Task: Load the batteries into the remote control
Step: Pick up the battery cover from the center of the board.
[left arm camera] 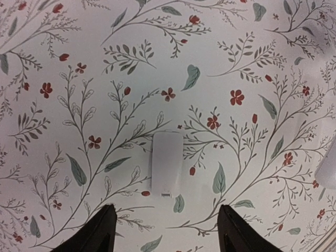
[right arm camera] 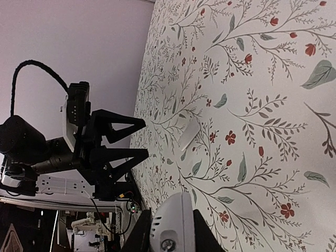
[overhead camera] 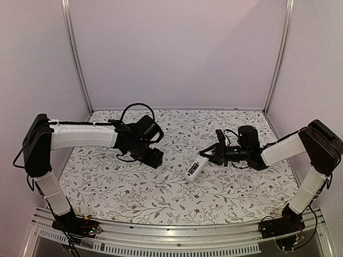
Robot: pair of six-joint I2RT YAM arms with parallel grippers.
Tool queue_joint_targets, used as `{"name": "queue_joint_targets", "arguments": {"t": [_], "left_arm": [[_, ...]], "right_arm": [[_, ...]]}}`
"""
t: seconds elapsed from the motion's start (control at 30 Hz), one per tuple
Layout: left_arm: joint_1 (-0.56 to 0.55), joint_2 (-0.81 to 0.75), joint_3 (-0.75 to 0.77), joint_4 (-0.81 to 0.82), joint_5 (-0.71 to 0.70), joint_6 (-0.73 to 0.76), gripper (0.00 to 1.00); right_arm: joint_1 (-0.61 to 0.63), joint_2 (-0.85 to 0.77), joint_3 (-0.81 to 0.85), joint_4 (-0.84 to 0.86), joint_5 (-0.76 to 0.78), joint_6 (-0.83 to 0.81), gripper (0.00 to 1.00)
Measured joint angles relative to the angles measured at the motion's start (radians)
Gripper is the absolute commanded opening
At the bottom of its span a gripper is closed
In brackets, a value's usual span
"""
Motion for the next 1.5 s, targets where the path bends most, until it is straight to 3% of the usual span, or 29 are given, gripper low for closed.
{"name": "queue_joint_targets", "arguments": {"t": [0.27, 0.5, 0.83, 1.07, 1.2, 1.5], "left_arm": [[0.0, 0.039, 0.013, -0.019, 0.008, 0.01, 0.69], [0.0, 0.039, 0.013, -0.013, 0.021, 0.013, 0.71], [0.013, 0.035, 0.013, -0.008, 0.033, 0.022, 0.73], [0.021, 0.035, 0.002, -0.006, 0.079, 0.09, 0.71], [0.021, 0.054, 0.002, -0.002, 0.088, 0.127, 0.65], [0.022, 0.176, 0.003, 0.006, 0.095, 0.174, 0.53]], "right_arm": [[0.019, 0.085, 0.0, 0.033, 0.018, -0.009, 0.19], [0.025, 0.174, -0.009, 0.109, 0.029, 0.007, 0.36], [0.025, 0.169, -0.091, 0.112, 0.06, -0.014, 0.56], [0.025, 0.021, -0.114, -0.12, 0.135, -0.116, 0.59], [0.025, -0.042, -0.114, -0.243, 0.176, -0.187, 0.52], [0.025, -0.05, -0.111, -0.322, 0.183, -0.241, 0.47]]}}
